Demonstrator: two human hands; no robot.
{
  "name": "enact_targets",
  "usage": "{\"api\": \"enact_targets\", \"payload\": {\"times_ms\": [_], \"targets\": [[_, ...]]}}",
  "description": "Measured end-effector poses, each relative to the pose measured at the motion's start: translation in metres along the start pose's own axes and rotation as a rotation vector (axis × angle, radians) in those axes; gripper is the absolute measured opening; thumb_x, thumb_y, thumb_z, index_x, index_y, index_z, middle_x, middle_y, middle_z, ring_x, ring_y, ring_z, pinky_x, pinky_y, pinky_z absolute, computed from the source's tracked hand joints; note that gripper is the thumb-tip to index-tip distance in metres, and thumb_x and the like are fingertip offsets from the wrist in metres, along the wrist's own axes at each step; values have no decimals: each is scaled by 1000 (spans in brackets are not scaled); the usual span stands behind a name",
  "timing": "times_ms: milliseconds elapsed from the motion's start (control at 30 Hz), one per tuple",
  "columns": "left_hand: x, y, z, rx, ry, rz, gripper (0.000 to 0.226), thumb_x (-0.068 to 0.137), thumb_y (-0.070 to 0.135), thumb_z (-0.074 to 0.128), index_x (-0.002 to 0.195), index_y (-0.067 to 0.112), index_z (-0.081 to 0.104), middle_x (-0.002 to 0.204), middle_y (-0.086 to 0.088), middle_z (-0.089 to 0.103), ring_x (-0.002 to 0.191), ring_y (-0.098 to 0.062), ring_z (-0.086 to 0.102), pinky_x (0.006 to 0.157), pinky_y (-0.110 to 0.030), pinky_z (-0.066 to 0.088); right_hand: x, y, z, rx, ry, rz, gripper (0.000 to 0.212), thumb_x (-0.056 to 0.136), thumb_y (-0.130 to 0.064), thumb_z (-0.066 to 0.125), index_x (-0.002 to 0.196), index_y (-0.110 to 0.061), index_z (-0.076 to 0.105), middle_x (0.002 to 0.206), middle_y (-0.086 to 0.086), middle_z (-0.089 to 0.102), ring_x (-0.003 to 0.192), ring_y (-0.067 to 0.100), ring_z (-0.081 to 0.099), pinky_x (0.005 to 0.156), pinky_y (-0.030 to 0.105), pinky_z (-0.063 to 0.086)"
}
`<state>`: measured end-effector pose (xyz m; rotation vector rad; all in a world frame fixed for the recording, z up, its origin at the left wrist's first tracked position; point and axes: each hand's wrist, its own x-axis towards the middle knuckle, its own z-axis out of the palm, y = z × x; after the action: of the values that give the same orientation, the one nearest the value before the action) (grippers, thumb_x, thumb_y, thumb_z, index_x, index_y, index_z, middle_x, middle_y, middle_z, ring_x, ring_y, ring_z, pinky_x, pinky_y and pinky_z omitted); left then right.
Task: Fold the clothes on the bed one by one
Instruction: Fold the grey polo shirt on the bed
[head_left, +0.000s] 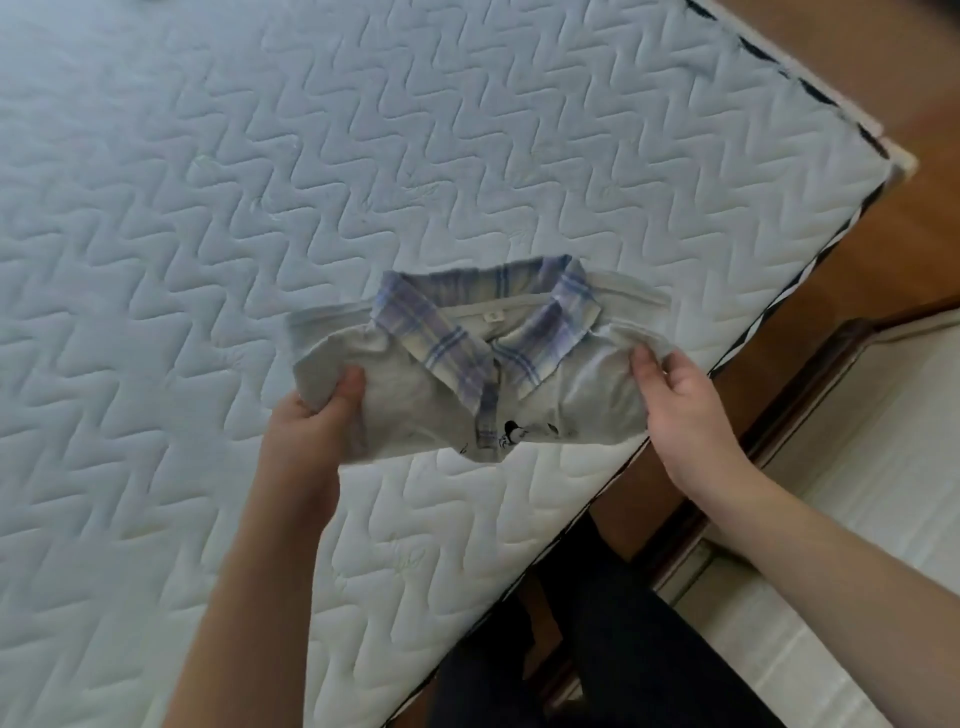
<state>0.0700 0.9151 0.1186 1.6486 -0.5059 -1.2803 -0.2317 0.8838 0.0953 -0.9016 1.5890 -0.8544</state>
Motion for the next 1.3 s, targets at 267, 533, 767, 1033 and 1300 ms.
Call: {"api": "enact_targets", "payload": {"times_ms": [267, 533, 767, 1033, 1300], "targets": [[-97, 34, -29, -146, -52, -47, 18, 91, 24, 60, 101, 13, 70, 98, -3, 76, 87, -14, 73, 65, -24, 58, -75, -70, -23, 22, -102, -160, 41, 89, -58, 58, 96, -19, 68, 92, 2, 71, 86, 22, 66, 82, 40, 50], [-143, 43, -41, -201, -107, -102, 17, 93, 23, 61, 105, 13, 68, 102, -6, 76, 90, -18, 73, 63, -26, 58, -132, -69, -56, 379, -88, 67, 32, 84, -46, 66, 97, -19, 77, 107, 11, 74, 98, 25, 72, 69, 27, 58], [-155, 44, -29, -170, -400, -189, 33, 78, 20, 72, 109, 6, 72, 113, -19, 71, 101, -30, 70, 70, -31, 59, -159, -67, -76, 362, 15, 115, 56, 81, -49, 63, 120, -10, 63, 110, 9, 73, 101, 23, 71, 87, 36, 57], [-155, 44, 13, -108, -456, -202, 45, 74, 10, 76, 116, -3, 64, 111, -23, 70, 99, -34, 70, 70, -35, 60, -162, -62, -98, 367, -58, 93, 46, 76, -40, 74, 111, -12, 66, 102, 10, 75, 94, 26, 73, 66, 28, 59], [-135, 49, 61, -7, -335, -98, 48, 71, 17, 80, 114, 1, 65, 103, -18, 74, 93, -31, 72, 66, -31, 58, -109, -62, -113, 207, -102, 42, 45, 71, -44, 76, 110, -22, 68, 101, -3, 76, 94, 16, 73, 76, 28, 58]]}}
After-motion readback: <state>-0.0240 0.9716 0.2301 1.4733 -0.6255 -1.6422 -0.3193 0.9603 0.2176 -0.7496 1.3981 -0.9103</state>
